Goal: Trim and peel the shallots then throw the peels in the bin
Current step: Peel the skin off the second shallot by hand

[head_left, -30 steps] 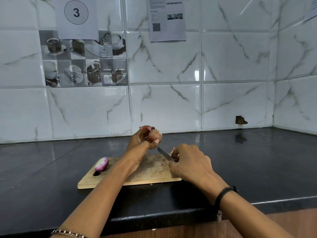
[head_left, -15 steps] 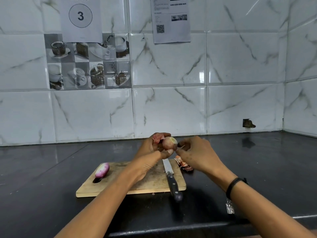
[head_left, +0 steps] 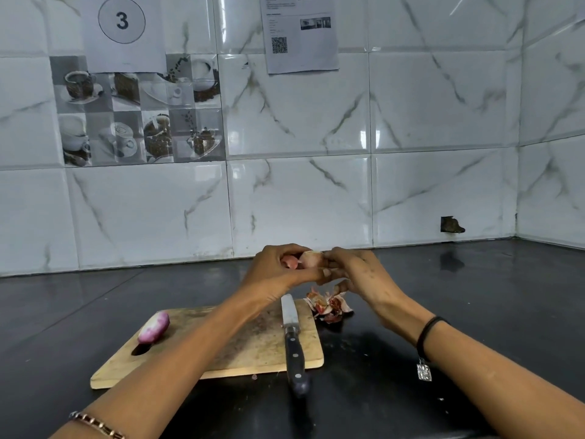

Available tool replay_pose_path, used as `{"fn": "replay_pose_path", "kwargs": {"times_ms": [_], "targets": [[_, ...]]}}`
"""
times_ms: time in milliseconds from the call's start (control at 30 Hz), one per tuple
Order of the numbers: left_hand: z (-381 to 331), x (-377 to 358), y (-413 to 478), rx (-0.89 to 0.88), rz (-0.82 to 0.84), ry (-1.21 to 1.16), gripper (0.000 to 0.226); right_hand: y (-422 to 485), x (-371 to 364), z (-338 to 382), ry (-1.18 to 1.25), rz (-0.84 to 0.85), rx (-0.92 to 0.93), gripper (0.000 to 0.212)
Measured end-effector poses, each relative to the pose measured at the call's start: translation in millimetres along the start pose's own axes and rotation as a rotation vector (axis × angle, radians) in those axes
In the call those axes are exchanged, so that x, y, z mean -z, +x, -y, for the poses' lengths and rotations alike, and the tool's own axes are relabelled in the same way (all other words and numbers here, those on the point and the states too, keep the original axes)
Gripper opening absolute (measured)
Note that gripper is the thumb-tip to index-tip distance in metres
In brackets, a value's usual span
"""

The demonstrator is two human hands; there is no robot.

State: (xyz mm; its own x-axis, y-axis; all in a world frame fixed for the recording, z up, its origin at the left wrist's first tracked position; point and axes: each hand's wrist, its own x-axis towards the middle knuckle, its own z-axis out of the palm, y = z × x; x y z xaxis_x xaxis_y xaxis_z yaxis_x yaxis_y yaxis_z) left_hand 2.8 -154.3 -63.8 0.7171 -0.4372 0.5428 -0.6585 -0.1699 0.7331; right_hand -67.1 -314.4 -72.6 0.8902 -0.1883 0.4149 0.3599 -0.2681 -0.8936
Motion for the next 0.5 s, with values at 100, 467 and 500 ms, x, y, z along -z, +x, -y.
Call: {"fn": "replay_pose_path", "kwargs": {"times_ms": [100,467,500], "targets": [[4,-2,5,-0.029,-0.037,0.029,0.031,4,0,-5,-0.055,0.029,0.056,0.03],[11,-2,4,0.035,0.112,-0.001,0.037,14,0,-26,-0.014,0.063,0.109,0.032],[11,-2,3,0.048,0.114,-0.015,0.036,14,1,-27,0.02,0.058,0.1,0.03]]}}
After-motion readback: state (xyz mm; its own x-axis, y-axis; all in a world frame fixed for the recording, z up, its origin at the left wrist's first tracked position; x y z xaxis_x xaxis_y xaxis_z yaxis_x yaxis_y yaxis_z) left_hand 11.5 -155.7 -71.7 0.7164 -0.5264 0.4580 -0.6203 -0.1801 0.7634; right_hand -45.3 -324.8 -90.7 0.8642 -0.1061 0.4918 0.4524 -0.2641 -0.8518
